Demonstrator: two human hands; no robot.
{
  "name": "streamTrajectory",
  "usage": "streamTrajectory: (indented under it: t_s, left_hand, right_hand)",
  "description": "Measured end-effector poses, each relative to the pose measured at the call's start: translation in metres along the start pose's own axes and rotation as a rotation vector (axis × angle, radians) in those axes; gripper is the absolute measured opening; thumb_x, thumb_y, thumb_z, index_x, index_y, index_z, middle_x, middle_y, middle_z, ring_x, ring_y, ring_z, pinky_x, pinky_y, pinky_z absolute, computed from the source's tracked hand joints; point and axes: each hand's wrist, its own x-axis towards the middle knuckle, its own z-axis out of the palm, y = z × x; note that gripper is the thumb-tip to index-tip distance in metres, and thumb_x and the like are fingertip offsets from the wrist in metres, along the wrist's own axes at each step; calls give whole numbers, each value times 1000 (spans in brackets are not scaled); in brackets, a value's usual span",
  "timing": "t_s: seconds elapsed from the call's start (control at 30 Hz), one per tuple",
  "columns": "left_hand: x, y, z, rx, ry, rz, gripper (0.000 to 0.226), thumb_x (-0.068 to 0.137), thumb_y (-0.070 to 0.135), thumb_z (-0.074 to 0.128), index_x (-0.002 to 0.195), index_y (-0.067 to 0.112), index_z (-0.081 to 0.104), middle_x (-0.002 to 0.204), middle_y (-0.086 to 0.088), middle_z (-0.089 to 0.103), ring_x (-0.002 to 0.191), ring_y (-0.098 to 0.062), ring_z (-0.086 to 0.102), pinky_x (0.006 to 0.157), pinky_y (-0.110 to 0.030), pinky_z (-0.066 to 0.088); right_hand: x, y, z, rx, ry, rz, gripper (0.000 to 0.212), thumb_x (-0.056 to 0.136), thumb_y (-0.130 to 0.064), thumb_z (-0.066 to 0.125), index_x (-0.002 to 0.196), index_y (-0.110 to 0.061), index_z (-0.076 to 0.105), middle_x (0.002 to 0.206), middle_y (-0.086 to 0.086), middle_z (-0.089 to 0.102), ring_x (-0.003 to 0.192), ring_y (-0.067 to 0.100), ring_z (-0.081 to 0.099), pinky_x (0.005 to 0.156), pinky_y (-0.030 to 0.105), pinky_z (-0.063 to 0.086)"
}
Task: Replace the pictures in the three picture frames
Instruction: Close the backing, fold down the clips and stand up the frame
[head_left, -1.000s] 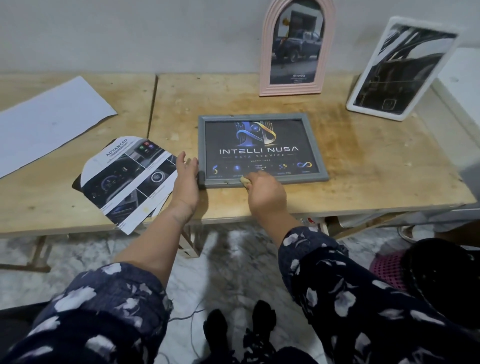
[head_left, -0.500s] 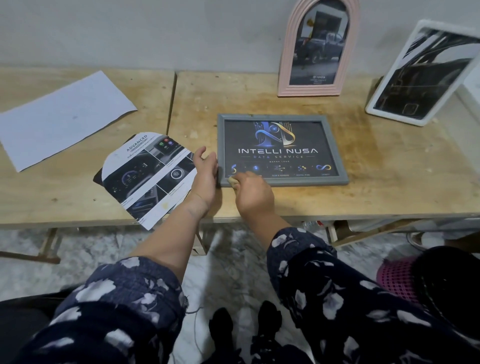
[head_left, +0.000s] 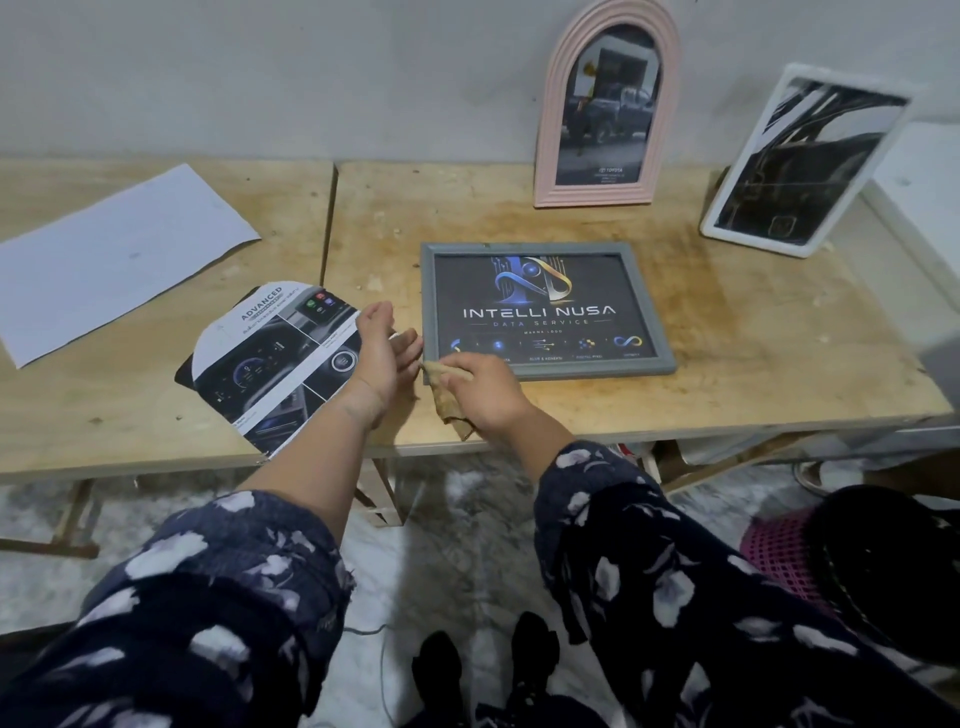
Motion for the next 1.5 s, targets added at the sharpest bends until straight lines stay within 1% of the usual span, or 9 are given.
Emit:
streamTrajectory:
  t_s: [0.1,0.27,0.5,0.73,0.93,1.0,1.13,1.27,1.5]
  left_hand:
    - [-7,-1,2,309,-1,154,47,97,24,47,139,22,26,132,-9,49,117,-20,53,105,-35,39]
    - [-22,-21,16,534,-19,340,79,83,12,70,146,13,22,137,1,42,123,-10,46,98,-22,35]
    - [-32,-37,32,841,199,484,102,65,37,76,147,22,18,146,5,31,130,-13,41,91,-27,39]
    - [-31,-32,41,859,289,405,107,60,37,77,146,26,13,129,5,56,106,-22,60,73,-28,41]
    - [-27,-28,34,889,193,399,102,64,34,79,145,19,19,144,-1,40,126,-20,46,84,-30,43]
    - [-31,-23,35,983,171,421,88,70,38,77,142,18,29,151,-4,25,135,-22,30,100,-37,36]
    - [-44,-13,57,848,72,503,38,90,41,60,123,21,57,115,5,56,111,-10,51,97,-30,41]
    - [-51,-4,80,576,-114,352,29,91,26,66,115,13,59,78,9,61,62,11,54,60,-1,40]
    - [-41,1,91,538,-60,249,23,82,15,74,66,8,59,59,-1,53,60,-16,46,60,-27,36]
  right_hand:
    - [-1,0,-23,211,119,88,20,96,-11,48,102,-20,65,100,4,68,83,21,65,72,30,57]
    - [8,3,-89,158,425,94,23,93,-4,50,99,-21,64,85,-5,61,58,4,51,38,7,36]
    - [21,33,-109,-532,390,91,27,88,-4,49,103,-25,60,92,7,65,91,32,60,66,30,37]
    - [27,27,-69,-626,287,79,38,85,0,51,117,-20,53,100,10,67,94,32,62,72,32,43]
    - [32,12,-77,232,335,210,16,94,-9,49,97,-22,58,93,-1,64,69,14,57,56,22,46]
    - [32,12,-92,338,343,242,22,94,-11,51,112,-21,59,107,0,63,85,17,61,70,27,50]
    - [23,5,-98,574,232,294,22,93,-8,55,112,-20,58,102,8,68,79,22,65,63,31,52]
    - [13,-1,-91,708,217,296,17,92,-2,55,95,-19,53,91,12,66,70,24,62,61,34,50]
    - [10,-4,-91,704,300,260,20,87,-1,62,85,-20,55,105,16,68,78,24,63,68,37,52]
